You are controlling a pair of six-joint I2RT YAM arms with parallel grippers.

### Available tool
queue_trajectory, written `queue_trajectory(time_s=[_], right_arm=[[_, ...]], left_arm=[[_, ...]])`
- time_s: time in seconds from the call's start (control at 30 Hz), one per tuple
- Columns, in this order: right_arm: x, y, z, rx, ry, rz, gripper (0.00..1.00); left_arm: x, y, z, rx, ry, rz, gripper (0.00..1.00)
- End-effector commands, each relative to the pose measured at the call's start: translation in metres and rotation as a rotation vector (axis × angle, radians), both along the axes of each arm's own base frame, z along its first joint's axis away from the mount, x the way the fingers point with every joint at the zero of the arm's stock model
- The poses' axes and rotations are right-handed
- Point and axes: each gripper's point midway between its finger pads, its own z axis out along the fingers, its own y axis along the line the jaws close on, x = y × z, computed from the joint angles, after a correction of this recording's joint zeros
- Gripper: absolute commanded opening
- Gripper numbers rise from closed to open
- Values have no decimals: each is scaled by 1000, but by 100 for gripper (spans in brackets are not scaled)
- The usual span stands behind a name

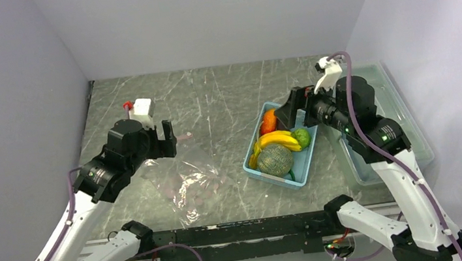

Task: Place the food in the zip-top bag and seal the zipper
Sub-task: Pick up the zipper food storage bag at the center of the board.

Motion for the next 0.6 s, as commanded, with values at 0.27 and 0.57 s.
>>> queue_trajectory(time_s=[0.27,0.57], right_arm=[[17,60,14,-7,-25,184,100],[28,110,-6,-129,10,237,100]], left_arm=[[-16,40,25,-23,-18,218,99],[-24,51,13,-18,0,263,99]])
